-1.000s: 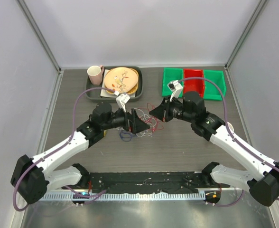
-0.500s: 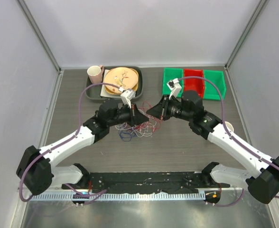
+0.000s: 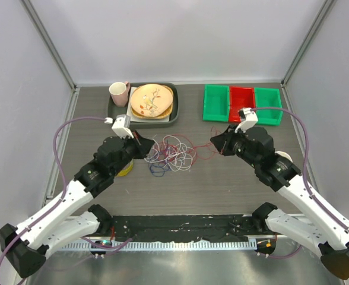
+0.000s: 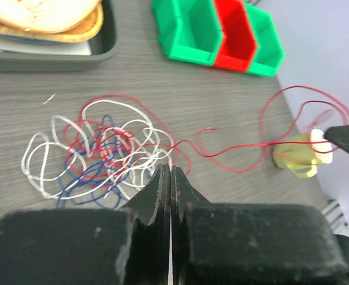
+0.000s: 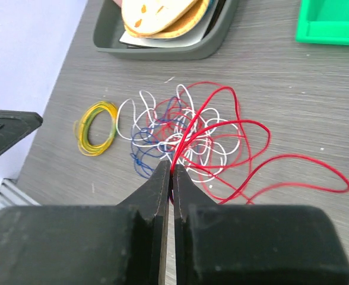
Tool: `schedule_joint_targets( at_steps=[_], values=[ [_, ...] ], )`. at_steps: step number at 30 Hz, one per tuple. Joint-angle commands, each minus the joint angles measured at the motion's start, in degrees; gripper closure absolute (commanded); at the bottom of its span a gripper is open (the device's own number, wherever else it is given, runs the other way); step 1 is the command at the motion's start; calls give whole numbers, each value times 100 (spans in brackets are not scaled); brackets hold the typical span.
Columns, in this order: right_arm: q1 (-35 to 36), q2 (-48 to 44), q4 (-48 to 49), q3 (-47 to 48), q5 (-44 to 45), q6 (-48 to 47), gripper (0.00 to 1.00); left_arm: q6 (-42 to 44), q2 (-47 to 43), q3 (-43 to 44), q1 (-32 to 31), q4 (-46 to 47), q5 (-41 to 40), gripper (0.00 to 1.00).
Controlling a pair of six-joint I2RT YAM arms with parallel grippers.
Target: Untangle the cables
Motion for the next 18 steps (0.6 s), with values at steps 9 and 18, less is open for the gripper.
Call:
schedule_joint_targets(
  at_steps=[9,18],
  values=[
    [-13,244,56,-125,-321,-343,92,552,524,-108,10,651,2071,76],
    [-13,402,943,-63,-1781,412,93,552,1437,5,-16,1794,3302,31]
  ],
)
